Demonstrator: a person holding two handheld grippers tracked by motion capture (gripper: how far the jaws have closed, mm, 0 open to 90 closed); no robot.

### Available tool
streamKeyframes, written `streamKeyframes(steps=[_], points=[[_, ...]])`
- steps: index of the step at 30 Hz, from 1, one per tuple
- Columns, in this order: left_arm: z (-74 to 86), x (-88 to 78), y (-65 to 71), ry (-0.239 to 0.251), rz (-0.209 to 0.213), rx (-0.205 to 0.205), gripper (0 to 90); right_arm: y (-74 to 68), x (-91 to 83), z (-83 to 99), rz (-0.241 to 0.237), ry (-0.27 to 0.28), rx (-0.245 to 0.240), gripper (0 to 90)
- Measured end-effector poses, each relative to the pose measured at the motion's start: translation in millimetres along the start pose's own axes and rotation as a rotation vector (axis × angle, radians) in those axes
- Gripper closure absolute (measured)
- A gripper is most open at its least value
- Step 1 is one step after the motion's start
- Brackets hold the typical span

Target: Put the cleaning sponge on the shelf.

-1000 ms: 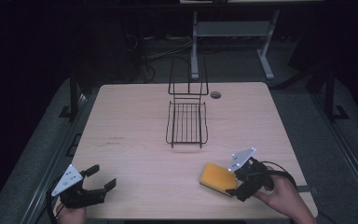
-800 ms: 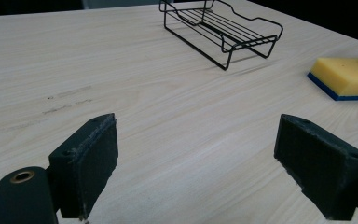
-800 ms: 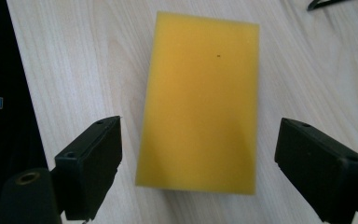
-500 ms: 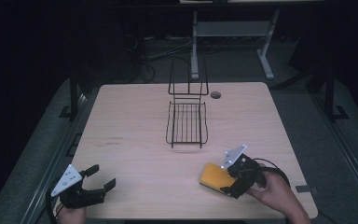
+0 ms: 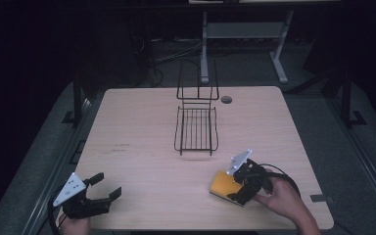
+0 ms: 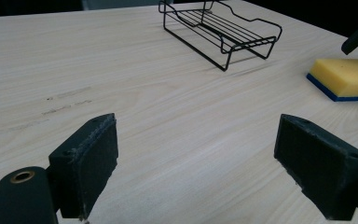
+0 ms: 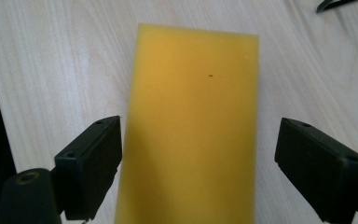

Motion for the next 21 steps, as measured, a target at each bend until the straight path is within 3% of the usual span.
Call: streamKeyframes(steps=[7,12,21], points=[[0.0,0.1,0.3,0.0,0.002,0.001,12.8,-0.9,10.1,-2.5,-0.006,-0.024,-0.014,14.2],[-0.1,-0.2,0.0,0.001,0.001,0.0,12.9,-0.7,16.9,-3.3,-0.04,-0.007,0.025,14.3],[-0.2,-0.4,0.1,0.001,0.001,0.001,12.9,-1.2,24.3,-3.0,-0.047,-0.022,0.02,14.4]])
Point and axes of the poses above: each handheld gripper's, and its own axes: x roughly forward along the jaws, z roughly out of its underside, y roughly to its right, the point moved 8 cm from there along x, roughly forward along the jaws, and after that the axes turned 3 degrees about y, right-handed, at the moved point
